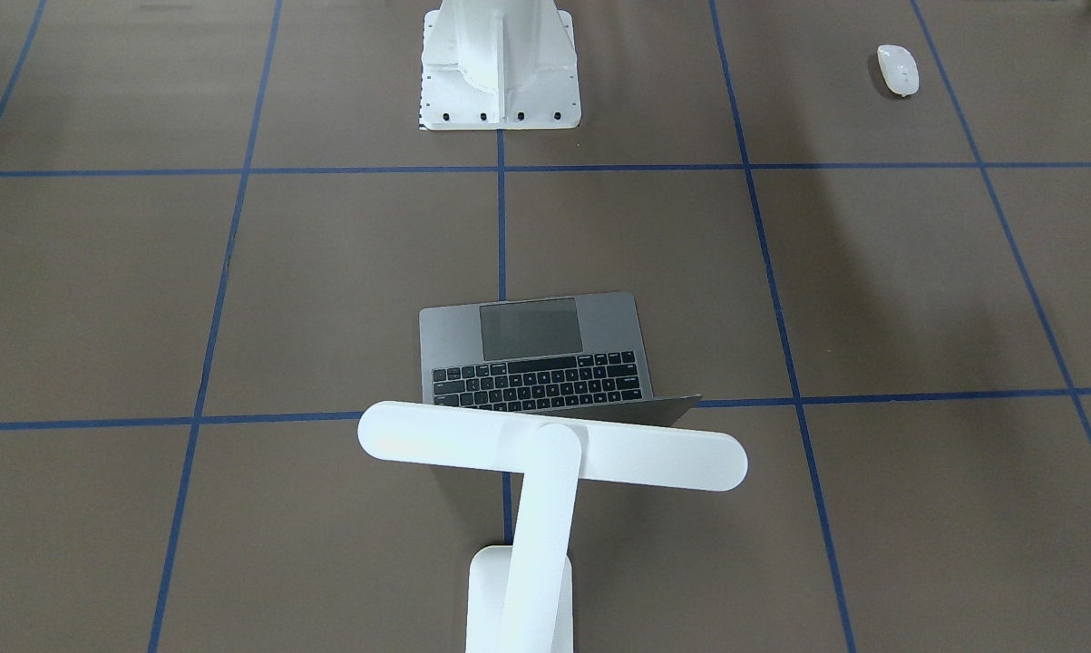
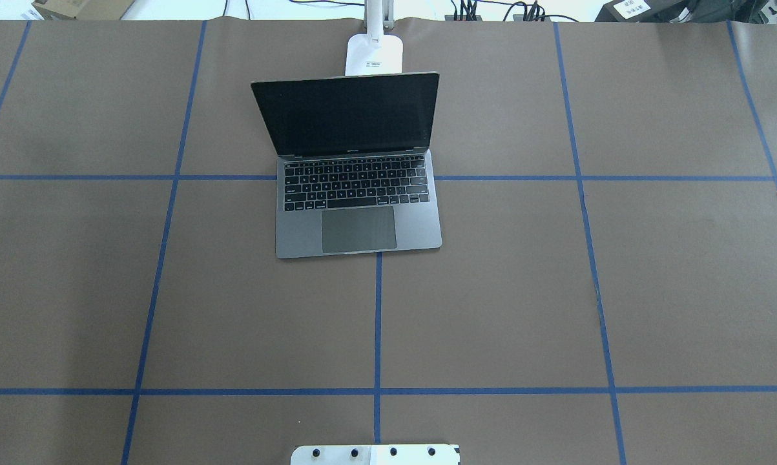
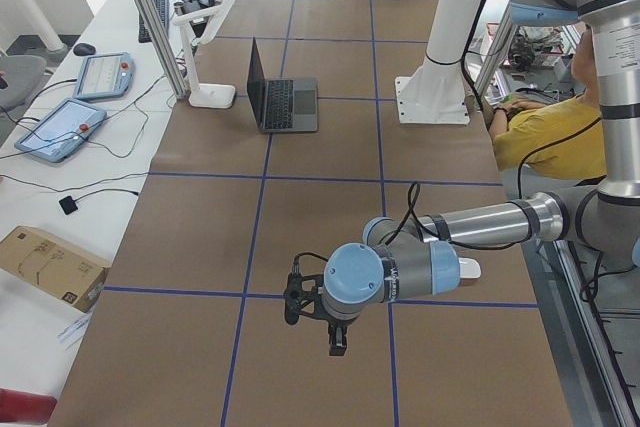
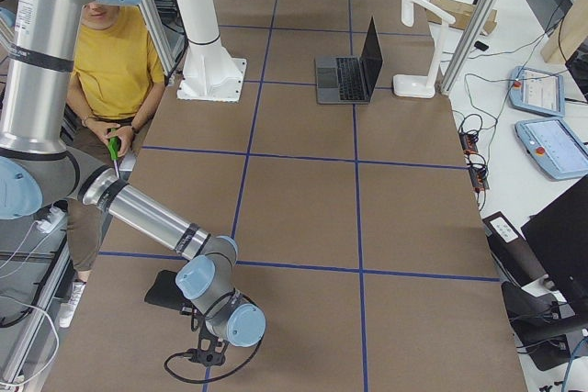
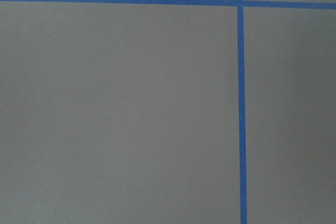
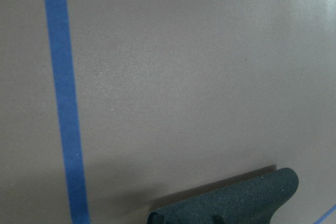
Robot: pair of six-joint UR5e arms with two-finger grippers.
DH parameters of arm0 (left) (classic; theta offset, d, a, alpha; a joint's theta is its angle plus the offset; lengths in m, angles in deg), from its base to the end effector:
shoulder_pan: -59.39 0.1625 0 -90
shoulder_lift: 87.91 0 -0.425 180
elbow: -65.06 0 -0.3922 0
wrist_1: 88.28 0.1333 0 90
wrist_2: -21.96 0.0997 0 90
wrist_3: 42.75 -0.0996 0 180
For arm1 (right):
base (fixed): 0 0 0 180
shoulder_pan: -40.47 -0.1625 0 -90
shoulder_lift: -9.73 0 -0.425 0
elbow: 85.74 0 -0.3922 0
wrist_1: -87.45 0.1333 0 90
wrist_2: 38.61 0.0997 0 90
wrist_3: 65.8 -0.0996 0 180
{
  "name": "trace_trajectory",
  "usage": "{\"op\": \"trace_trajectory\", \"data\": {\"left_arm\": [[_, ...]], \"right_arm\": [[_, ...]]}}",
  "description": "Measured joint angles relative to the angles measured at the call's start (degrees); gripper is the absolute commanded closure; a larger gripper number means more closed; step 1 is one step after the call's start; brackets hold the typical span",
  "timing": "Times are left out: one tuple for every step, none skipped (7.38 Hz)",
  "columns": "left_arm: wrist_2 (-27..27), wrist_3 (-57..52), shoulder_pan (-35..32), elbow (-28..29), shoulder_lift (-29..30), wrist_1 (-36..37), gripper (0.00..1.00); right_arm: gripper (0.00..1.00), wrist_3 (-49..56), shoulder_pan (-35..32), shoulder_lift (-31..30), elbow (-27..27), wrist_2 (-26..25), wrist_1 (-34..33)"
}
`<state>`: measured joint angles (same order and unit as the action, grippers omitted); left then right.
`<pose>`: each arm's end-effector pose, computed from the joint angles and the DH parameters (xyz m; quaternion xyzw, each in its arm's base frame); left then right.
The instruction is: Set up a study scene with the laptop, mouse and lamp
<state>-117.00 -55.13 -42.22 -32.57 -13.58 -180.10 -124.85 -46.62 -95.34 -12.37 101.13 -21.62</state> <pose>-0.1306 -0.3464 0.7024 0.0377 0.4150 -0.0164 0.9089 0.0452 -0.2390 0.8969 -0.5290 -0.1255 0.5448 0.6384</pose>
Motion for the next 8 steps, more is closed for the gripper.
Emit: {"op": "trace_trajectory", "data": {"left_arm": [[0.0, 0.0, 0.0, -0.1, -0.1, 0.0, 0.00], [0.0, 0.0, 0.0, -0.1, -0.2, 0.0, 0.00], [0.0, 0.0, 0.0, 0.0, -0.2, 0.0, 0.00], [0.0, 0.0, 0.0, 0.0, -0.2, 0.0, 0.00], [0.0, 0.0, 0.0, 0.0, -0.2, 0.0, 0.00], [0.0, 0.0, 0.0, 0.1, -0.2, 0.0, 0.00], [0.0, 0.0, 0.0, 0.1, -0.2, 0.0, 0.00], [0.0, 0.0, 0.0, 0.1, -0.2, 0.0, 0.00]], "right_arm": [[0.60, 0.0, 0.1, 0.0, 0.0, 1.4, 0.0], [0.66, -0.1, 0.2, 0.0, 0.0, 2.5, 0.0], [0.67, -0.1, 0.3, -0.1, 0.0, 2.9, 0.0], [0.66, 0.0, 0.4, -0.1, 0.0, 3.0, -0.1], [0.65, 0.1, 0.4, -0.2, -0.1, 2.9, -0.1], [0.62, 0.2, 0.4, -0.3, -0.1, 2.7, -0.1], [0.59, 0.1, 0.5, -0.4, -0.1, 2.3, -0.1], [0.60, 0.0, 0.5, -0.4, -0.1, 1.9, -0.1]]}}
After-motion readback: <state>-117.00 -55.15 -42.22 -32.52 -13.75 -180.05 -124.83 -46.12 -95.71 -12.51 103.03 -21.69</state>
